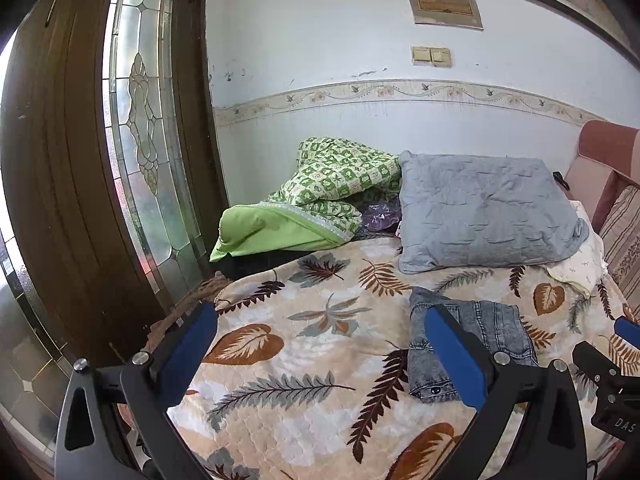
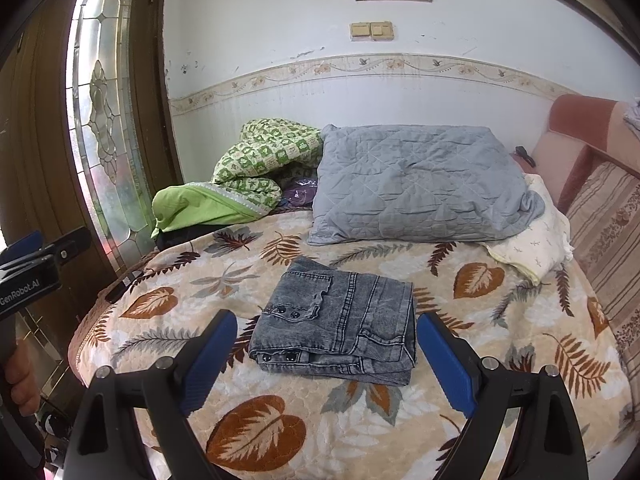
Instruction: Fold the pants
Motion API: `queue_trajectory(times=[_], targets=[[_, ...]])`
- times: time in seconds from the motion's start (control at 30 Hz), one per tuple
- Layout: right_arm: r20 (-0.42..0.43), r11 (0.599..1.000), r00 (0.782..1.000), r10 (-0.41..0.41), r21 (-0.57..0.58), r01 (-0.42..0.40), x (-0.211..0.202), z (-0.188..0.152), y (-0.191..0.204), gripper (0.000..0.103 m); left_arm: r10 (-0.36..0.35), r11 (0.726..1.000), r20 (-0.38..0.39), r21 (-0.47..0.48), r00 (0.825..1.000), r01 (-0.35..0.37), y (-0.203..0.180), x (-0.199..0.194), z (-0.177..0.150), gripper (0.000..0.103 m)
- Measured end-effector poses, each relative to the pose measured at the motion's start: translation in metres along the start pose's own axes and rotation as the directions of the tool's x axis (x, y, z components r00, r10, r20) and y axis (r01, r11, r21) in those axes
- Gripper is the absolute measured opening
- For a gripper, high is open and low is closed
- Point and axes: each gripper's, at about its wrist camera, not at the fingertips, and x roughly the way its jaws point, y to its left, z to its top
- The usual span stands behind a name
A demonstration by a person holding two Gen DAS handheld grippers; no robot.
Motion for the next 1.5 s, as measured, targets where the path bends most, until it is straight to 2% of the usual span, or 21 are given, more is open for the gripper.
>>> queue_trajectory(times=[0.8,1.1,1.5], targets=[[-0.026,0.997,1.000,-0.001,-0.073,-0.001,0.019,0.004,0.040,0.093,-0.029,0.999,0.004,-0.019,1.000,0.029,0.025,0.011,-0.005,0.103],[0.001,0.998,1.000,-0.021,-0.067,0.021,0.011,0.012,0.048,0.093,-0.039,0.999,0.014,-0.009,0.999,0.039,0.032,0.011,-0.002,0.103],[0.035,0.998,0.999,0.004,-0.069,-0.002,0.016,0.022,0.059,0.093,-0.047,0.999,0.018,0.010,0.999,0.047,0.032,0.004,0.006,0.103]])
